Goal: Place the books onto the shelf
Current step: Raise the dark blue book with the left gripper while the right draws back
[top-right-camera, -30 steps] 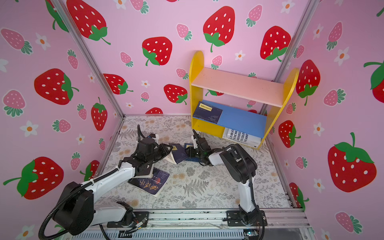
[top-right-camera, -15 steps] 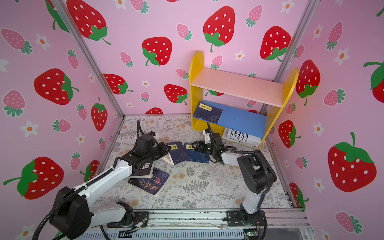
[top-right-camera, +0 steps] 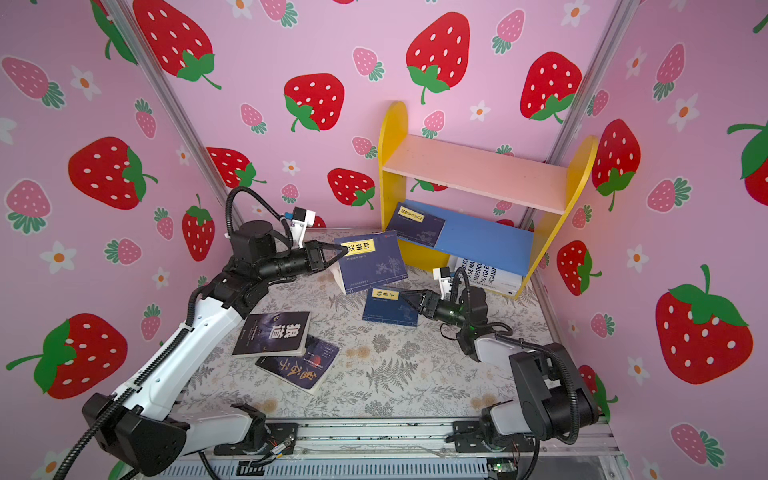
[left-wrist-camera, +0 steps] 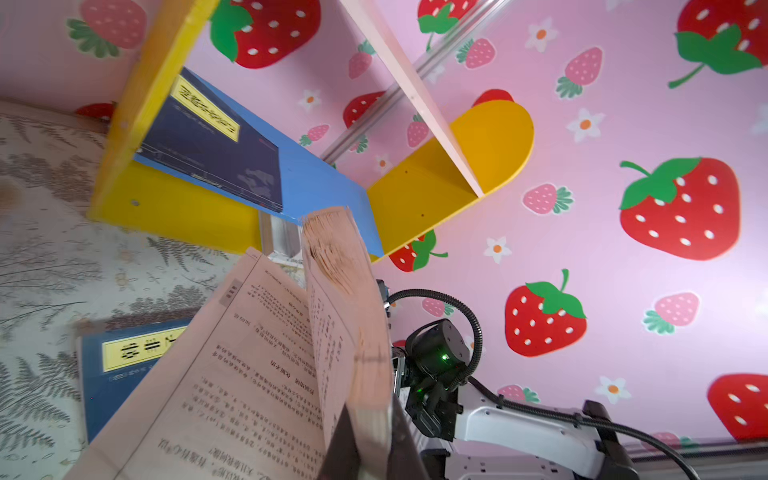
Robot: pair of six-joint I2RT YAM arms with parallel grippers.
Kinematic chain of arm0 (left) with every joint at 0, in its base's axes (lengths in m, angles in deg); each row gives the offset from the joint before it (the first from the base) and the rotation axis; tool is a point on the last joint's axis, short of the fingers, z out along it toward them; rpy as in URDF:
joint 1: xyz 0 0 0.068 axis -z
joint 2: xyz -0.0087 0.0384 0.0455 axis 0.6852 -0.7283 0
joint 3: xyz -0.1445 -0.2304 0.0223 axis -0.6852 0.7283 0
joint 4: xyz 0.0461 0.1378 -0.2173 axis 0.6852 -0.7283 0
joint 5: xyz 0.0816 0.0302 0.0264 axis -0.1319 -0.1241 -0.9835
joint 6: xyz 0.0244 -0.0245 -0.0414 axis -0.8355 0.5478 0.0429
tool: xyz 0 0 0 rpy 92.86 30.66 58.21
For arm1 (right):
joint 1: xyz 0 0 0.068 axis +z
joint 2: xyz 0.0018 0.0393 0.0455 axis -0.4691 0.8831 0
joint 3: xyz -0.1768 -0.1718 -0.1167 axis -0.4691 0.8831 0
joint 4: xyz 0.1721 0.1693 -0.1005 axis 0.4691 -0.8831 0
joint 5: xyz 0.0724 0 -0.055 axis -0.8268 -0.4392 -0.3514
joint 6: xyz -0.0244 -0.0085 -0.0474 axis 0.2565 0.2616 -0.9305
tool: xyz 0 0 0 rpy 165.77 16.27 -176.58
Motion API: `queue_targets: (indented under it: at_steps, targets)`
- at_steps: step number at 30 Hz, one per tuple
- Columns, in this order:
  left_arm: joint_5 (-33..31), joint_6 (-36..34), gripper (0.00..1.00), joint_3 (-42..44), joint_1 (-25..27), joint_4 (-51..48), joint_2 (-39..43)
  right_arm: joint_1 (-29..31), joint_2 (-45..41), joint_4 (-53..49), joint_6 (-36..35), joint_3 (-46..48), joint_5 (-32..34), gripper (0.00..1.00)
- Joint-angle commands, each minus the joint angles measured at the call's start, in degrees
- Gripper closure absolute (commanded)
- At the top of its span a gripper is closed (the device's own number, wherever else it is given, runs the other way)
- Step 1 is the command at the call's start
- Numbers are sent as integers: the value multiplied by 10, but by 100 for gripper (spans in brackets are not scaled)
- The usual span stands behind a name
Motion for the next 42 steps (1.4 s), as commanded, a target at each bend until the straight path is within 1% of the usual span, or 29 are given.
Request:
queue_targets:
  at_steps: [1, 4, 7, 10, 13, 15, 18, 22, 28, 29, 34, 36, 37, 38, 39, 40, 42]
  targets:
    - [84, 18, 100, -26, -3, 42, -23, 0, -44, 148, 92, 1, -32, 0]
    - [106, 54, 100, -21, -3, 80, -34, 0, -67, 160, 92, 2, -26, 0]
    - [111, 80, 100, -15, -3, 111, -38, 0, -84, 201, 109, 7, -35, 0]
    - [139, 120, 100, -8, -3, 164, -46, -2, -95, 177, 106, 6, -34, 0]
    - [166, 167, 100, 3, -3, 218, -55, -2, -89, 166, 104, 2, -27, 0]
    - [173, 168, 100, 5, -3, 223, -55, -3, -82, 170, 108, 5, -22, 0]
    - [182, 148, 100, 6, -3, 195, -49, -9, -73, 178, 117, 4, -19, 1]
    - [187, 141, 100, 37, -2, 191, -37, -24, -49, 221, 141, -4, -20, 14]
    - [192, 132, 100, 87, 6, 195, -29, -30, 13, 363, 239, -5, -19, 27]
    - [192, 130, 100, 90, 6, 196, -30, -30, 22, 373, 249, -7, -21, 30]
    - [192, 120, 100, 84, 8, 191, -47, -29, 16, 370, 244, 4, -26, 44]
    - [195, 118, 100, 77, 11, 193, -60, -30, 5, 357, 236, 6, -27, 47]
    - [198, 117, 100, 72, 13, 195, -69, -30, -1, 345, 231, 6, -27, 51]
    - [201, 118, 100, 67, 15, 196, -76, -30, -7, 330, 222, 6, -27, 53]
    - [205, 119, 100, 61, 17, 198, -84, -30, -16, 307, 209, 6, -27, 57]
    - [207, 118, 100, 56, 19, 198, -92, -30, -26, 275, 192, 6, -27, 71]
    - [208, 116, 100, 46, 20, 197, -104, -30, -50, 206, 155, 5, -23, 90]
